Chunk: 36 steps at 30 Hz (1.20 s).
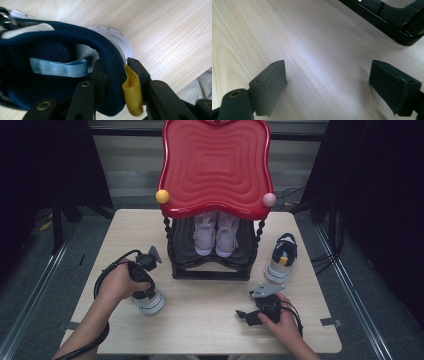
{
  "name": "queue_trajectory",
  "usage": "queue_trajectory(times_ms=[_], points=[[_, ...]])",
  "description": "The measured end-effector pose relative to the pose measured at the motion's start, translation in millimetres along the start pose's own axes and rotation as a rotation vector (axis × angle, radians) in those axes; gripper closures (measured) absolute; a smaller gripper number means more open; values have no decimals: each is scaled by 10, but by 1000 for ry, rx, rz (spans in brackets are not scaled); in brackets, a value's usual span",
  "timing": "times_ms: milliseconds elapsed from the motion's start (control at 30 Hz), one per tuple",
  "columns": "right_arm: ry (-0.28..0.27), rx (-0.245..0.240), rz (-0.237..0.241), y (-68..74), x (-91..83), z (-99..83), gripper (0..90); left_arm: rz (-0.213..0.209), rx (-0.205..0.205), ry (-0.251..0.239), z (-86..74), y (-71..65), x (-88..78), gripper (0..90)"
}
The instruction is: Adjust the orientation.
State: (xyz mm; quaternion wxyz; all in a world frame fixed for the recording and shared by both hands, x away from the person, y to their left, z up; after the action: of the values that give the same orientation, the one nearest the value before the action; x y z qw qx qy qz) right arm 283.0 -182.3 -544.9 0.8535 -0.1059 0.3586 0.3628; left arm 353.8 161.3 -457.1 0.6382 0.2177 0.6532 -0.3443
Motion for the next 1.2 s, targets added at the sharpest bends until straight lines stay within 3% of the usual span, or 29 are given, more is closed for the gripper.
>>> queue_trajectory(times_ms=[233,633,1200], points=[[0,0,0,0,0,0,135,-23,-12,-3,-1,8,9,718],[0,0,0,0,0,0,135,-10,92,6,-50,-12,2,721],[0,0,0,0,0,0,135,-10,123,53,-88,13,-13,717]])
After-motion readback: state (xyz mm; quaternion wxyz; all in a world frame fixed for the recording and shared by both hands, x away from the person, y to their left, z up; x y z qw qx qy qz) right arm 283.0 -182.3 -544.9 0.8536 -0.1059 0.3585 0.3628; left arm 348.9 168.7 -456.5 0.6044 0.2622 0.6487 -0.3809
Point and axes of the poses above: each handheld gripper's, and its own axes: x roughly forward along the jaws, z roughly out of its top, y roughly to its left, the point moved 5 cm from there along x, roughly forward along the jaws, and after that the axes turned 4 degrees about x, right-handed, at the moved point
